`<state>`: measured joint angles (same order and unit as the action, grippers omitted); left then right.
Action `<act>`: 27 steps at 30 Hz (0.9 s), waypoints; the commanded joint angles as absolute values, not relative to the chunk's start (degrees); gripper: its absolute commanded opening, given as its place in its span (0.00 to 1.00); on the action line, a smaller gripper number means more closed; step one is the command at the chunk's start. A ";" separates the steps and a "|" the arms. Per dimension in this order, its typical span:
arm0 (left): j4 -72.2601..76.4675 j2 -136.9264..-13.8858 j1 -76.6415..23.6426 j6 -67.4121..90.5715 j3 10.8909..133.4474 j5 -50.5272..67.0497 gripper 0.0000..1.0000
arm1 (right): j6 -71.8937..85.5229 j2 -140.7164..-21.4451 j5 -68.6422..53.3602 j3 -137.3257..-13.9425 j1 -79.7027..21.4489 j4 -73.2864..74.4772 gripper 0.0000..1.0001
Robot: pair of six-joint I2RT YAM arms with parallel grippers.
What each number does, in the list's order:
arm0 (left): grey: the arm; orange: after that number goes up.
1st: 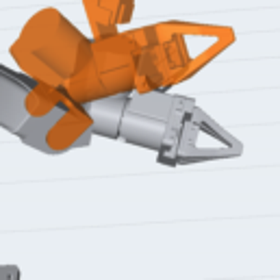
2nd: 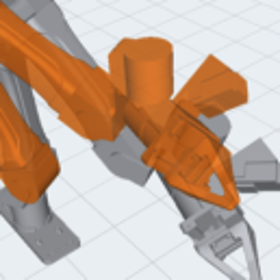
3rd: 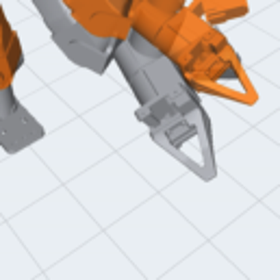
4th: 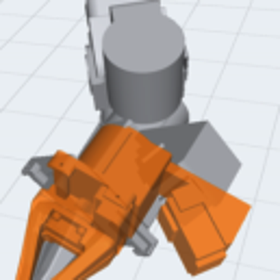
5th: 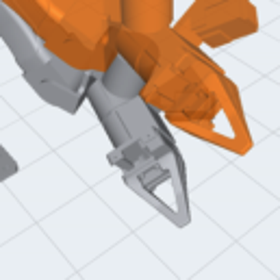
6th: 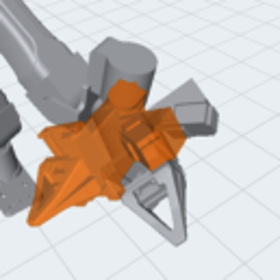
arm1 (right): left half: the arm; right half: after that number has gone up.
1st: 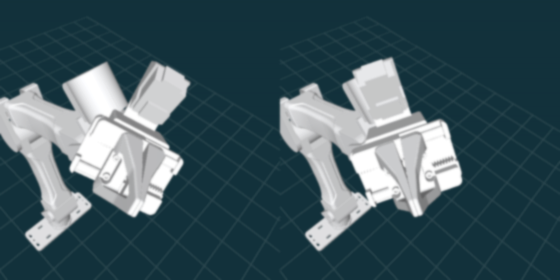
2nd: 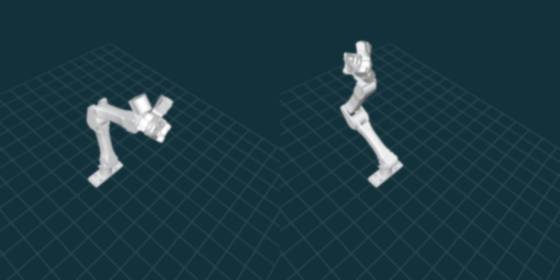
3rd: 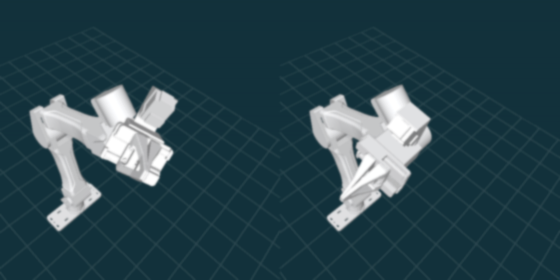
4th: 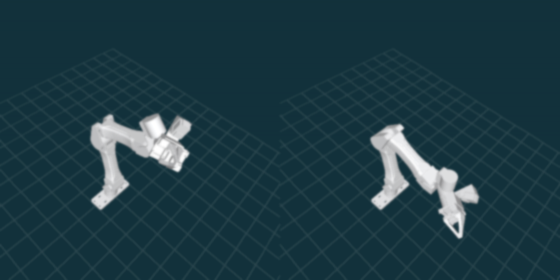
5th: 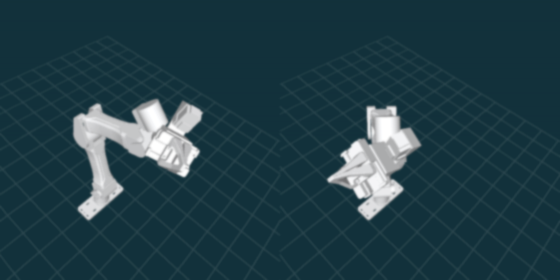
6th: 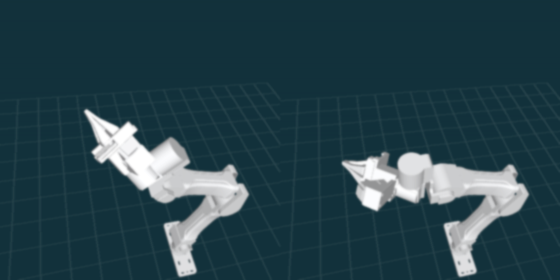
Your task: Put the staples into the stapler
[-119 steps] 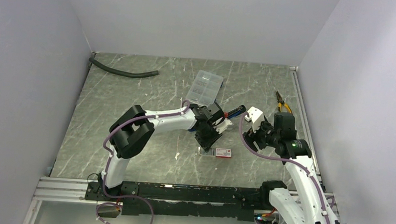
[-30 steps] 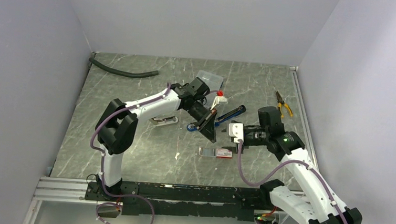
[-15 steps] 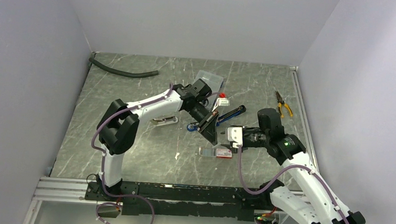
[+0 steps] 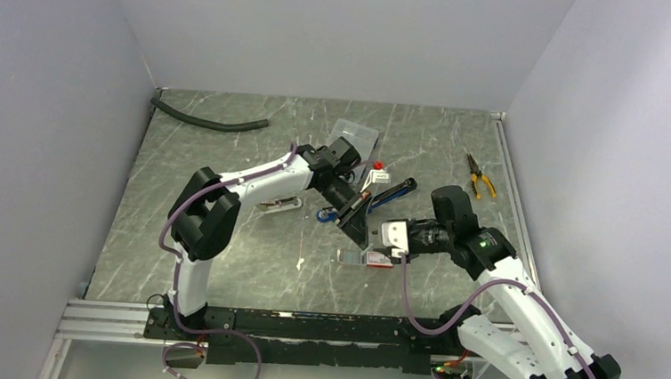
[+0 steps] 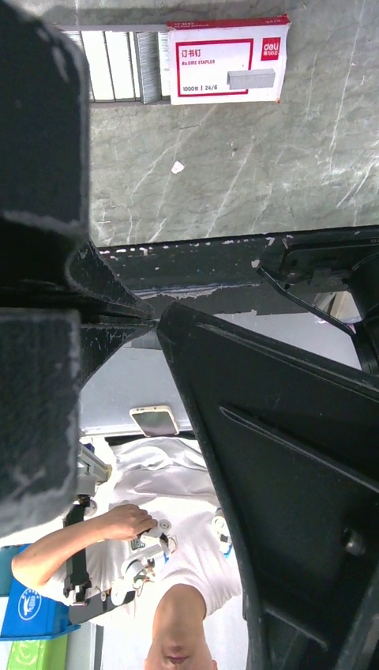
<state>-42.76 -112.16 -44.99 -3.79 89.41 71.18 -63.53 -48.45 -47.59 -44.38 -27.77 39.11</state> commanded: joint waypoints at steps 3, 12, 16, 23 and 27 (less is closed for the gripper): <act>-43.26 -113.08 -45.13 -5.20 91.96 74.05 0.03 | -66.85 -48.54 -47.27 -45.11 -28.68 42.43 0.41; -44.15 -113.47 -45.43 -5.84 92.29 73.94 0.03 | -66.88 -48.98 -45.74 -45.82 -29.92 42.05 0.41; -44.43 -113.59 -45.57 -6.02 92.37 73.83 0.03 | -67.29 -49.56 -44.74 -47.00 -30.30 42.48 0.41; -45.17 -113.99 -45.79 -6.51 92.64 73.78 0.03 | -68.09 -50.61 -43.49 -49.05 -31.09 43.83 0.40; -45.48 -114.19 -45.96 -6.80 92.85 73.57 0.03 | -68.35 -51.01 -43.31 -49.81 -31.50 44.63 0.40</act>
